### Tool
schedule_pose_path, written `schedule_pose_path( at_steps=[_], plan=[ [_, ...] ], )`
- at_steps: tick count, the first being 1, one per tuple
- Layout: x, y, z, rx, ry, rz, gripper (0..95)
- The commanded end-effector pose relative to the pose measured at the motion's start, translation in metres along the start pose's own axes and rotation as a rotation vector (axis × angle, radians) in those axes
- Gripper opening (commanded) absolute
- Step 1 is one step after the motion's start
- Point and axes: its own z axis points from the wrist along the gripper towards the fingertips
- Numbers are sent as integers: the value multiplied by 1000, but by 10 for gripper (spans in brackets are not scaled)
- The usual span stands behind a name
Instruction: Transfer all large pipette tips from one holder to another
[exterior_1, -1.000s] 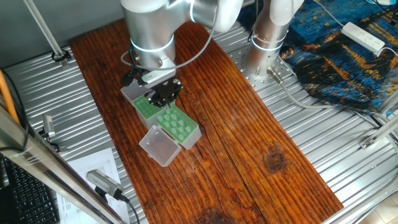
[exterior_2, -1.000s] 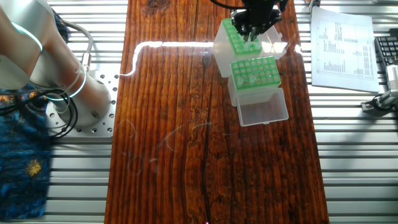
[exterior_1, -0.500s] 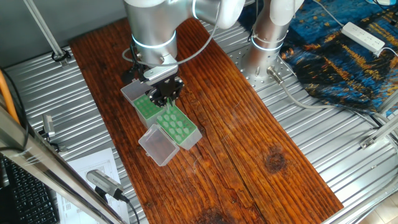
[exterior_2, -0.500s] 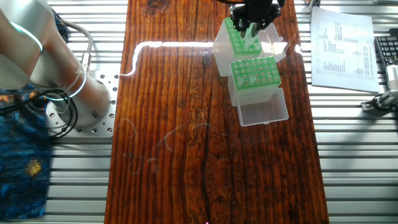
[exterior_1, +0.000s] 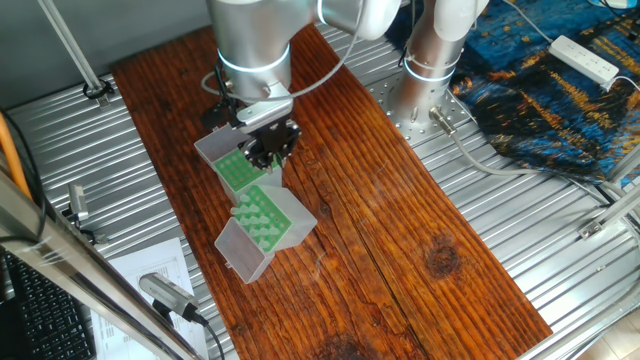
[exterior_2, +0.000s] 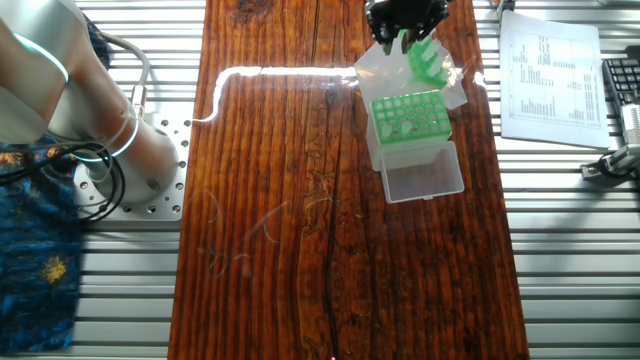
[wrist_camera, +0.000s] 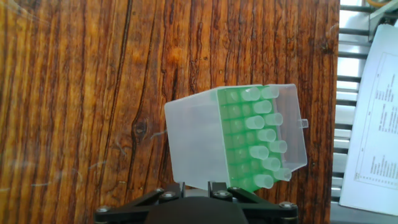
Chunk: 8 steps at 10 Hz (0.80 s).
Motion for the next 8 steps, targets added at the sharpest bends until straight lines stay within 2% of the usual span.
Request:
schedule_pose_path(
  at_steps=[1, 5, 8],
  plan=[
    [0, 2, 1, 0, 13, 16, 190],
    [-3, 5, -4, -9, 20, 98, 190],
    [-6, 7, -9, -10, 19, 105, 190]
  ],
)
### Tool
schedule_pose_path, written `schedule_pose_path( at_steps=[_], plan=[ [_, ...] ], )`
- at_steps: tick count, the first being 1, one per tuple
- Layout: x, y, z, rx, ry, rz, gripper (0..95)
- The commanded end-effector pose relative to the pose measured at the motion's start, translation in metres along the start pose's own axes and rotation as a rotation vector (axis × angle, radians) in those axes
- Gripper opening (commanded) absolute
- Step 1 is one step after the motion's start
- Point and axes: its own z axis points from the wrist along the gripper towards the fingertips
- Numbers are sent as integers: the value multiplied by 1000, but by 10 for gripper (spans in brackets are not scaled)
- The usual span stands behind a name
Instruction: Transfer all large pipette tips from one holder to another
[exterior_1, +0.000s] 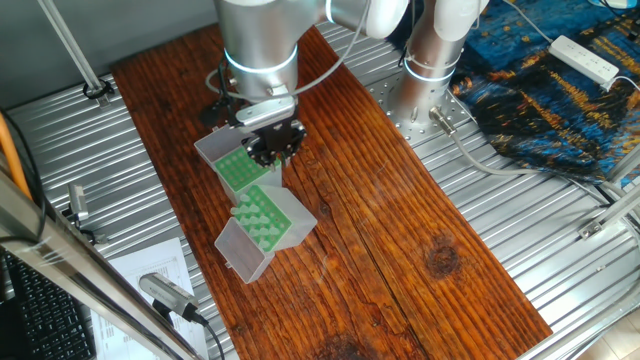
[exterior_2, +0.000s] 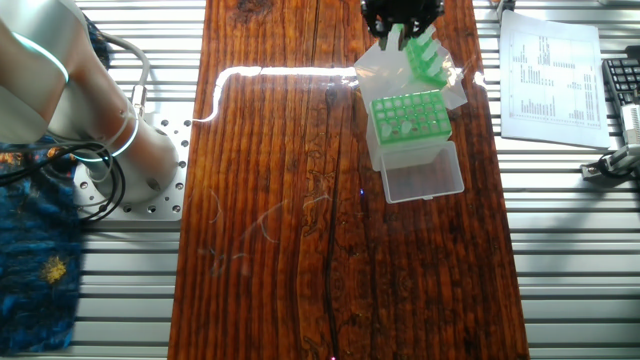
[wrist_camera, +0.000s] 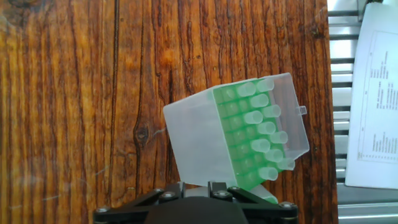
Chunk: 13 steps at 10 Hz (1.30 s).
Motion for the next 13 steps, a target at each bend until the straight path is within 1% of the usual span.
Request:
schedule_pose_path(
  at_steps=[1, 2, 3, 4, 6, 8, 10, 12, 13],
  plan=[
    [-1, 1, -1, -6, 0, 8, 190],
    [-1, 1, -2, -5, 5, 21, 190],
    [-1, 1, -3, -5, 18, 27, 190],
    [-2, 2, -3, -5, 19, 28, 190],
    [-3, 2, -4, -5, 31, 47, 190],
    [-4, 2, -4, -5, 15, 70, 190],
    [-4, 3, -5, -4, 12, 84, 190],
    [-4, 3, -5, 3, -6, 111, 190],
    [-5, 3, -5, 3, -21, 135, 0]
  ],
)
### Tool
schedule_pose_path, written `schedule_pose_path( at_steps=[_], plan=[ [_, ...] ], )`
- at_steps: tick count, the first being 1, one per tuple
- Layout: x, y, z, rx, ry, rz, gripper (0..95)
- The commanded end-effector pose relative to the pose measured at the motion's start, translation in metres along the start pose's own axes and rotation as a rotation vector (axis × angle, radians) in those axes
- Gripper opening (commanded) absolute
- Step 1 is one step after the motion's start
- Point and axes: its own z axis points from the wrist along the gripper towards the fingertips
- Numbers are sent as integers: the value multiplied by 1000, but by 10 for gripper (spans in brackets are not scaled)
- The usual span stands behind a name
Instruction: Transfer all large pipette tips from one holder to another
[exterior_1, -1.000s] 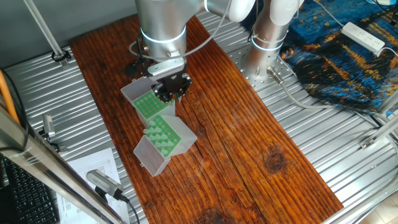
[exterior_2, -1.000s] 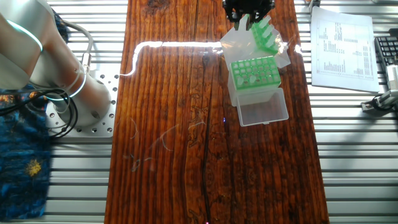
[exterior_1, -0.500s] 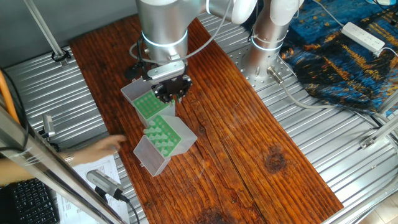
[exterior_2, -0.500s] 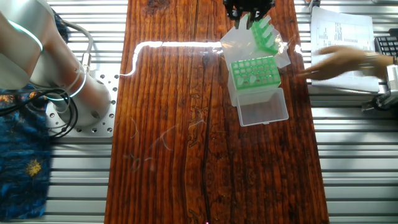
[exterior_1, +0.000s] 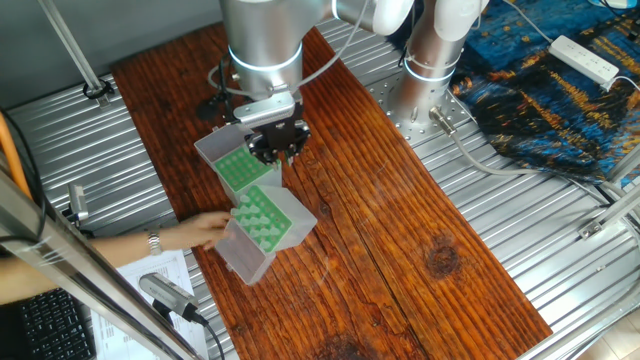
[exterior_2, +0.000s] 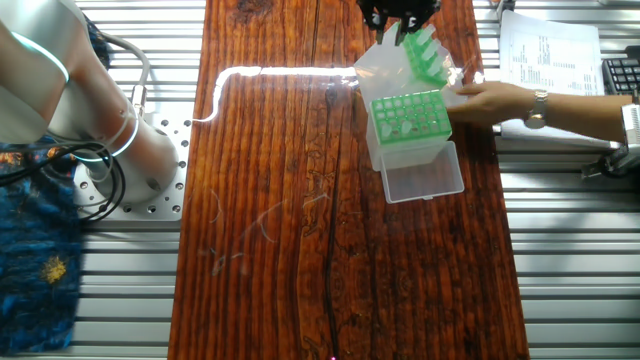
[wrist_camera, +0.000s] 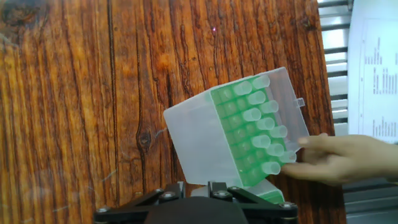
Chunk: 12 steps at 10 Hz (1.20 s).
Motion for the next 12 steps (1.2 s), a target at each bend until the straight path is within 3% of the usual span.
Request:
schedule_pose_path(
  at_steps=[1, 7, 10, 12],
  plan=[
    [0, 0, 0, 2, -16, 21, 0],
    [-2, 2, -3, 10, -23, 22, 0],
    [-3, 3, -4, 31, -42, 64, 0],
    [-3, 3, -4, 34, -36, 54, 0]
  ],
)
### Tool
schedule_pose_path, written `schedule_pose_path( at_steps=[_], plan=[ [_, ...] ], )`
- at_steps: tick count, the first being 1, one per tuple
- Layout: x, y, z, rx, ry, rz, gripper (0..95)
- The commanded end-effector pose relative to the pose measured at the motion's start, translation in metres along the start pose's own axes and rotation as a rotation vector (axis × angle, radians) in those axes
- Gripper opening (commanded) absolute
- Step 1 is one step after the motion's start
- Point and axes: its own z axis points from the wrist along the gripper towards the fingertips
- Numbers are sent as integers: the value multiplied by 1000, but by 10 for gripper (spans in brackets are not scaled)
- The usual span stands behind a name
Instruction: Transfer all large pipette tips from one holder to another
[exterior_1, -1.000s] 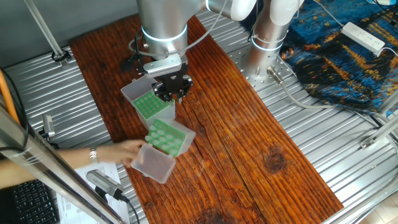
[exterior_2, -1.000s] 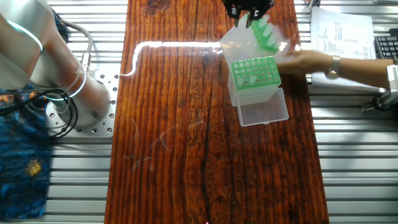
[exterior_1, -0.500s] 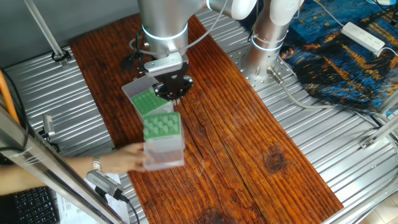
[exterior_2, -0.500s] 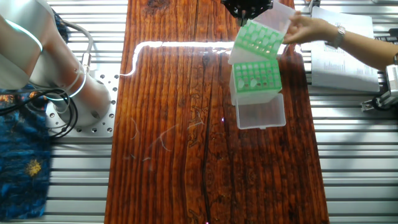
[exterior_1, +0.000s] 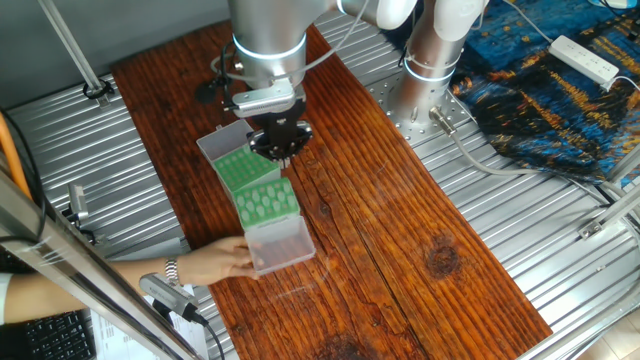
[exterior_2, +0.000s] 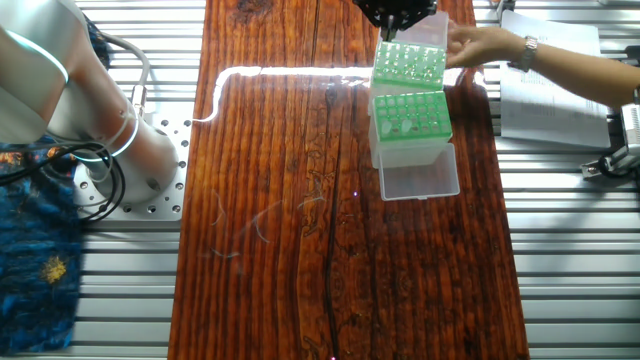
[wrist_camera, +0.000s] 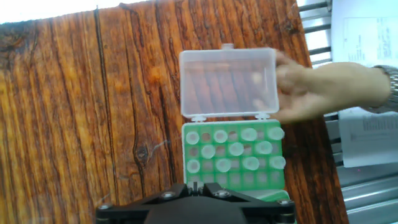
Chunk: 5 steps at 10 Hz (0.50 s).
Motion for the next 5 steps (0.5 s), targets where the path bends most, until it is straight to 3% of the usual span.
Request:
schedule_pose_path(
  at_steps=[1, 5],
  plan=[
    [-1, 0, 1, -2, 5, -5, 0],
    [-5, -1, 3, -2, 10, -16, 0]
  ],
)
